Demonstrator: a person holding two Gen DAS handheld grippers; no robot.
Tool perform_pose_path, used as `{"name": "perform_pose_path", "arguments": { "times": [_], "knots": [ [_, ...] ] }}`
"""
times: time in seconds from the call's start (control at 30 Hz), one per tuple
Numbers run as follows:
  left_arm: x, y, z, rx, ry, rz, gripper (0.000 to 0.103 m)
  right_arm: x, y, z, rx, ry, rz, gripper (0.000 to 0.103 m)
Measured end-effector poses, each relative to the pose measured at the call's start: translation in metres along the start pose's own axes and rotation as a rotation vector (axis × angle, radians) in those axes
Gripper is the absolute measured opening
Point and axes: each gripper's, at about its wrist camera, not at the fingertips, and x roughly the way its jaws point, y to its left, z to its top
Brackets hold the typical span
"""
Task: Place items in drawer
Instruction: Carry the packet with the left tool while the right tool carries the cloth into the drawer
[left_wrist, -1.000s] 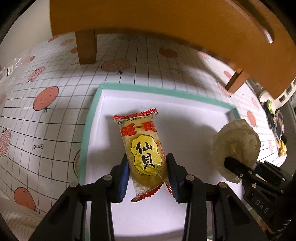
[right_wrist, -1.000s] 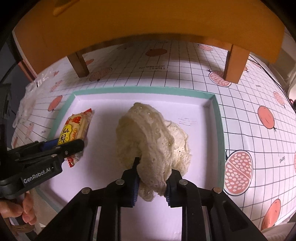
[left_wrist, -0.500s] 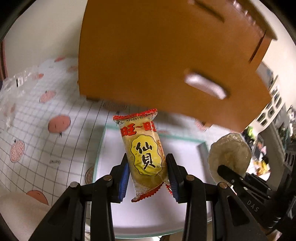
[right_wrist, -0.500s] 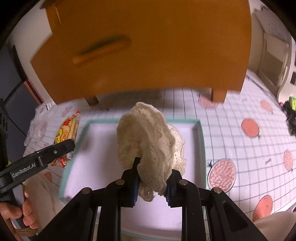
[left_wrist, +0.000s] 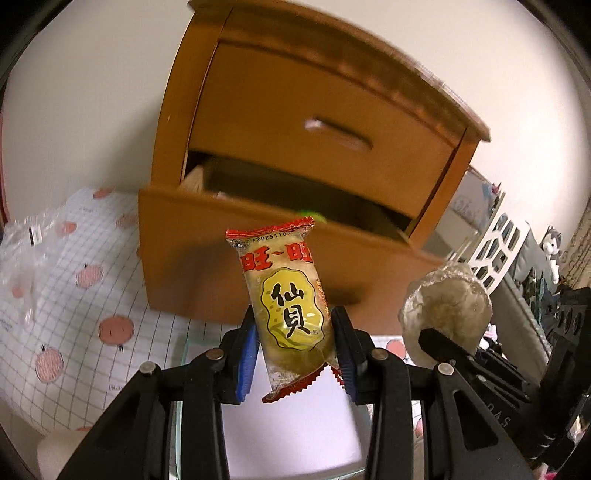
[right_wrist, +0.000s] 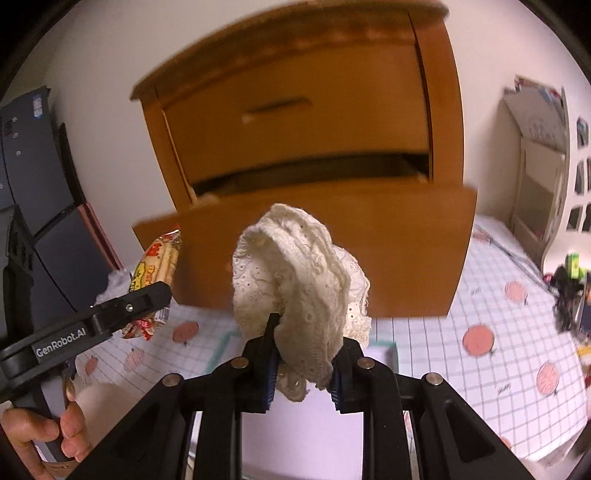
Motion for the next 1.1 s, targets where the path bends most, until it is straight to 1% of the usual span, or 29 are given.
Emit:
{"name": "perform_pose_path", "arguments": {
  "times": [0.2, 0.43, 0.53, 0.8, 1.1],
  "knots": [
    [-0.014, -0.011, 0.031, 0.017, -0.055, -0.018, 0.040, -0.020, 0.011, 0.033, -0.027, -0.079, 0.012, 0.024],
    [-0.023, -0.024, 0.070, 0.056, -0.109, -0.029, 0.040, -0.027, 0.022, 0.073, -0.056, -0.132, 0.026, 0.024],
    [-0.024, -0.028, 0.086, 0.076, -0.126, -0.030, 0.040, -0.034, 0.017, 0.088, -0.070, -0.152, 0.023, 0.024],
    [-0.014, -0.036, 0.117, 0.105, -0.129, -0.028, 0.040, -0.033, 0.017, 0.129, -0.100, -0.160, 0.013, 0.024],
    [0.013, -0.037, 0.139, 0.117, -0.097, -0.005, 0.040, -0.010, 0.010, 0.158, -0.108, -0.116, -0.017, 0.024]
  ]
}}
